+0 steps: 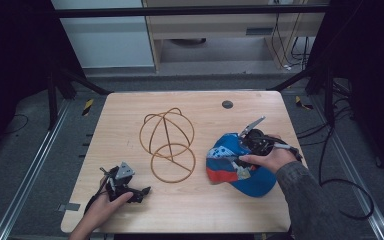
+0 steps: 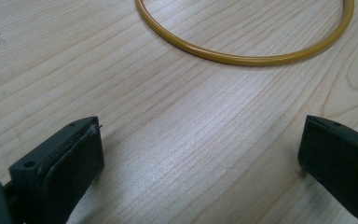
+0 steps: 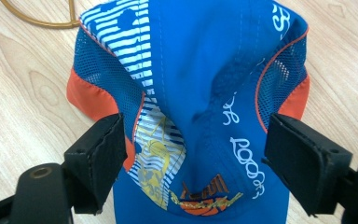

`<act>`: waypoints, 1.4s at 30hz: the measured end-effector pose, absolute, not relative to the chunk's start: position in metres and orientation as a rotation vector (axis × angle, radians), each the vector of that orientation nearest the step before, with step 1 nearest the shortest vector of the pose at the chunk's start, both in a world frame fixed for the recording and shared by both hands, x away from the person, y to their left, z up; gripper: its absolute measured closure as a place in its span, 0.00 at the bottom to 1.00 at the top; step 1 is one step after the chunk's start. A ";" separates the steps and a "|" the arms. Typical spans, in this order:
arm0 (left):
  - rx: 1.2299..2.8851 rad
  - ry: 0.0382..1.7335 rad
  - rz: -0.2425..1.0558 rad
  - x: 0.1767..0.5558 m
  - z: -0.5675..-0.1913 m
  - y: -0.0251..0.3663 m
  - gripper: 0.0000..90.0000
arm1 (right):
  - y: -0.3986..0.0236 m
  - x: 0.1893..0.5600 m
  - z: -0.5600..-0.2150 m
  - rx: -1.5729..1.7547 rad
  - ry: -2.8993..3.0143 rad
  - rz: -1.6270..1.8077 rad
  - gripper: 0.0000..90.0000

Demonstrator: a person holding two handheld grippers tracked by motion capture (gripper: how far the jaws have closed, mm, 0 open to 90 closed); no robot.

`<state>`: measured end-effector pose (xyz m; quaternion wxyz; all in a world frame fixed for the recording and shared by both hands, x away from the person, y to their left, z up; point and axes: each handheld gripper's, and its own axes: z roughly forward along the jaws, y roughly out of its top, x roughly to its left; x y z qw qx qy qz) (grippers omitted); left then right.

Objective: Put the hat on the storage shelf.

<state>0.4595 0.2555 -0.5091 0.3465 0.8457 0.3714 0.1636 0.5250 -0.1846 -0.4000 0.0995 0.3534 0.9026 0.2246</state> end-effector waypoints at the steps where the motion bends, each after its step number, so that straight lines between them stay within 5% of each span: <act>1: 2.194 0.964 0.425 0.459 -0.509 0.255 0.00 | -0.185 0.526 -0.401 1.043 2.670 0.670 0.25; 10: 2.194 0.965 0.424 0.459 -0.509 0.255 0.00 | -0.184 0.526 -0.408 1.044 2.684 0.669 0.38; 20: 2.193 0.966 0.425 0.459 -0.509 0.255 0.00 | -0.186 0.526 -0.412 1.037 2.712 0.644 0.65; 25: 2.193 0.966 0.425 0.459 -0.509 0.255 0.00 | -0.188 0.526 -0.414 1.021 2.745 0.663 0.95; 42: 2.193 0.968 0.425 0.459 -0.509 0.255 0.00 | -0.199 0.517 -0.369 0.984 2.679 0.792 1.00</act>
